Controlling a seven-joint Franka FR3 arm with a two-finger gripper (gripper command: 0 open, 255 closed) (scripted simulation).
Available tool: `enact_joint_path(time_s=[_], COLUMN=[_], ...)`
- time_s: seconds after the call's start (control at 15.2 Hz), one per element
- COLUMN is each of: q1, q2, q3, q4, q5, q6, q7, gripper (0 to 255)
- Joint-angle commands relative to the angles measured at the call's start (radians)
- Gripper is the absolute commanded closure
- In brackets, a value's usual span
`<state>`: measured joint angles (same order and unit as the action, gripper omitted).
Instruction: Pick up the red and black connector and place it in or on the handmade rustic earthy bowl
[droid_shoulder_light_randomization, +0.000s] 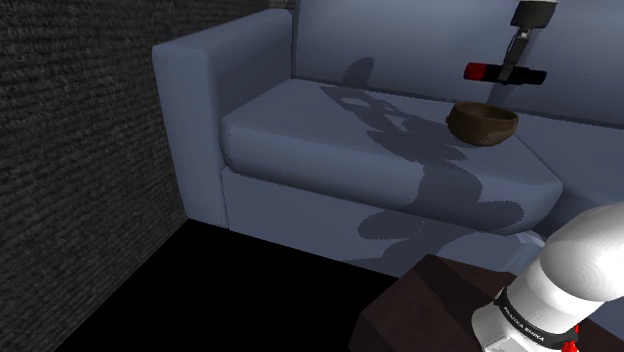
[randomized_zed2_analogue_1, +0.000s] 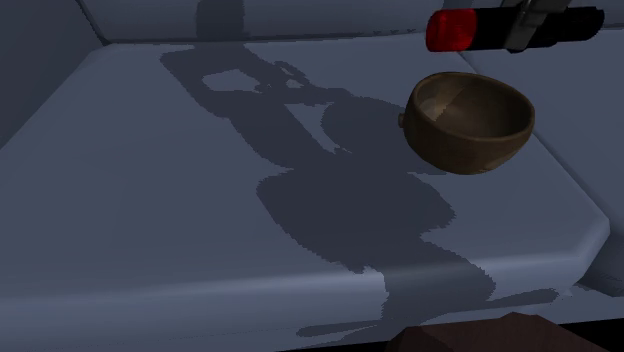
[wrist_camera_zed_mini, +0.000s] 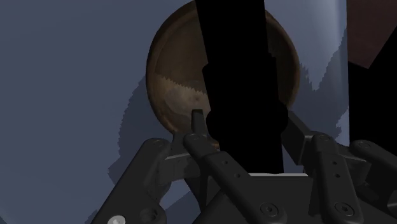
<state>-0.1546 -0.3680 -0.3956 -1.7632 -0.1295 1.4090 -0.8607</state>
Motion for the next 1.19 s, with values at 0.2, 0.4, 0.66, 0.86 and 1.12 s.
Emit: enact_joint_path(time_s=[0.2, 0.4, 0.66, 0.86, 1.12], q1=[-0.006, -0.009, -0.012, -0.013, -0.013], q2=[-0.032, -0.046, -0.061, -0.063, -0.063], q3=[-0.002, -0.003, -0.005, -0.005, -0.005], q4=[-0.092, -0.146, -0.213, -0.224, -0.224], q5=[-0.011, -0.016, -0.022, -0.023, -0.023], q6=[0.063, 0.102, 0.155, 0.164, 0.164], q7=[0.002, 0.006, 0.011, 0.011, 0.011], gripper=[255, 255, 255, 255, 255])
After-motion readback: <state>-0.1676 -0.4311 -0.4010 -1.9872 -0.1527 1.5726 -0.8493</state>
